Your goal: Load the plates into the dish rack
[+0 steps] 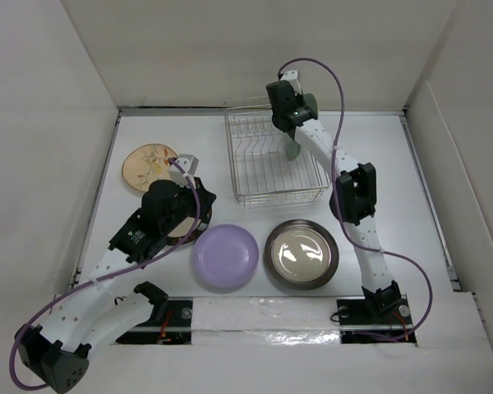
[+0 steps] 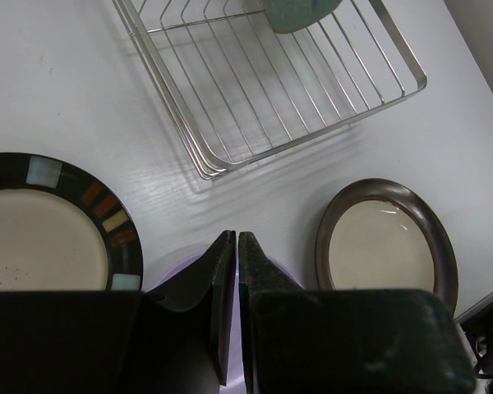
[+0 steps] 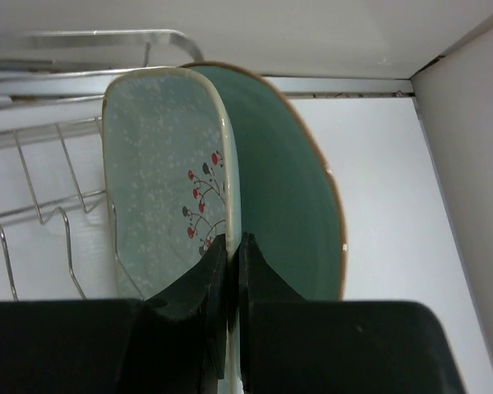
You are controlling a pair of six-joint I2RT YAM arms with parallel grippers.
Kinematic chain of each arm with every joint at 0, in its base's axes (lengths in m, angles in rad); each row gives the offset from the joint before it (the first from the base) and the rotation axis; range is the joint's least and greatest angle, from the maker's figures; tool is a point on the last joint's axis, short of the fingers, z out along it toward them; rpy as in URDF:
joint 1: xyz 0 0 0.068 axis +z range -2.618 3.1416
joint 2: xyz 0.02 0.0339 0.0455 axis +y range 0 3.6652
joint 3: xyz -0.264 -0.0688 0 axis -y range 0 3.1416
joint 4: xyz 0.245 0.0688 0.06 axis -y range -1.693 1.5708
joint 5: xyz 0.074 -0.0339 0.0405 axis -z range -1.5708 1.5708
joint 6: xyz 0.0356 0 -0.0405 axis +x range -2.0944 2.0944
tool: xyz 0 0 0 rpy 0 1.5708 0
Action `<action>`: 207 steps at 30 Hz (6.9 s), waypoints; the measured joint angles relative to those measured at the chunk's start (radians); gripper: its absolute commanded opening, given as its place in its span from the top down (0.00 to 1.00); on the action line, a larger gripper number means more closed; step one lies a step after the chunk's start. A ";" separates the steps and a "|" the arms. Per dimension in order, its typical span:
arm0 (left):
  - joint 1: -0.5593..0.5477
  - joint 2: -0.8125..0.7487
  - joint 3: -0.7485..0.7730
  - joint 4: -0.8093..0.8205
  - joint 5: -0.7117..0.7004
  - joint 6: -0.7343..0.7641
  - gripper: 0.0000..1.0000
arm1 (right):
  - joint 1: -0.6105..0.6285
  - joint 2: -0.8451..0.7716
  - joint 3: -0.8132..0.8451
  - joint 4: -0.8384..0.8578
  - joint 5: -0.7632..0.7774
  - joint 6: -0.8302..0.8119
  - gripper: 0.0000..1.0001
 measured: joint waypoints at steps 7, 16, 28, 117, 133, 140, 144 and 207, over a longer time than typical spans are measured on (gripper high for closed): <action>0.000 0.000 0.000 0.000 0.000 0.000 0.96 | 0.016 0.029 -0.005 0.049 -0.018 -0.044 0.56; 0.000 0.000 0.000 0.000 0.003 0.000 0.96 | 0.034 -0.057 -0.119 0.113 -0.140 0.005 0.24; 0.000 -0.010 0.000 0.000 0.012 0.000 0.96 | 0.027 -1.154 -1.164 0.487 -0.444 0.283 1.00; 0.020 -0.105 0.000 0.008 -0.039 0.007 0.73 | 0.019 -1.084 -0.900 0.024 -0.697 0.385 1.00; 0.020 -0.089 0.000 0.008 -0.038 0.007 1.00 | 0.022 -0.461 -0.240 0.085 -0.305 -0.024 1.00; 0.020 -0.083 0.000 0.008 -0.034 0.007 0.84 | 0.031 -0.366 -0.186 0.104 -0.193 -0.159 1.00; 0.020 -0.069 0.000 0.008 -0.023 0.007 0.83 | 0.038 -0.332 -0.170 0.147 -0.163 -0.199 1.00; 0.026 -0.054 0.000 0.009 -0.016 0.008 1.00 | 0.472 -1.215 -1.300 0.481 -0.472 0.360 0.96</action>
